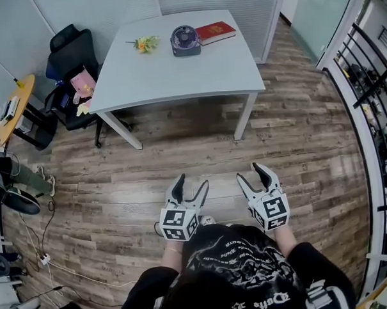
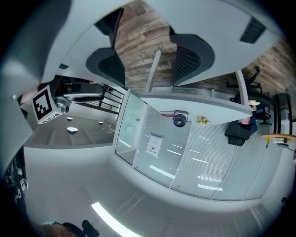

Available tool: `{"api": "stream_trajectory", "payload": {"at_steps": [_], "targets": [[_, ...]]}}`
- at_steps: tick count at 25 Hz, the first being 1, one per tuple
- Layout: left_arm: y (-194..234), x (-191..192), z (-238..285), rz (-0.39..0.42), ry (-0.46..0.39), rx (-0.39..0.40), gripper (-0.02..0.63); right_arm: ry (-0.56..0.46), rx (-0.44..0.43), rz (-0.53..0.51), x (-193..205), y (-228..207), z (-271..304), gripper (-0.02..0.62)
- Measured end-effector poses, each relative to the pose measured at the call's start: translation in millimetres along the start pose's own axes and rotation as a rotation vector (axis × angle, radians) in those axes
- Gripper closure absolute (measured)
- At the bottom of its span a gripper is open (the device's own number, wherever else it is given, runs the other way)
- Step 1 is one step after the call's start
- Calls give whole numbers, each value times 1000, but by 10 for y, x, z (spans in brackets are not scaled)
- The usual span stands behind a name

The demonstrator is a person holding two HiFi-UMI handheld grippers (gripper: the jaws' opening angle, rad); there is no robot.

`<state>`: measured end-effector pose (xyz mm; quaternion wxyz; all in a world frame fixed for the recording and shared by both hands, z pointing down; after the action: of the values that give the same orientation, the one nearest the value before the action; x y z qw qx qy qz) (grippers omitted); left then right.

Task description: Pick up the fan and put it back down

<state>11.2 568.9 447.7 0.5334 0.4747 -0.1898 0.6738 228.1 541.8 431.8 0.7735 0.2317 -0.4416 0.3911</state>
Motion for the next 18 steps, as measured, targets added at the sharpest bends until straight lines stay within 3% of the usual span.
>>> {"api": "stream_trajectory", "payload": {"at_steps": [10, 18], "targets": [[123, 49, 29, 64, 33, -4, 270, 11, 2, 36, 80, 71, 145, 304], [202, -92, 236, 28, -15, -4, 270, 13, -69, 29, -24, -139, 495, 275]]}}
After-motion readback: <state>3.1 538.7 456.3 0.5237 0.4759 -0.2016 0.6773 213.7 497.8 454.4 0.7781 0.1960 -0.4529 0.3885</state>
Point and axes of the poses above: the fingertips, and each gripper's own axes: z forward along the fingers, y to its left, x out of its underside, the point moved 7 cm from there along -z, backward along the fingers, and after that the axes turned 11 degrees about y, right-handed, at the moved point
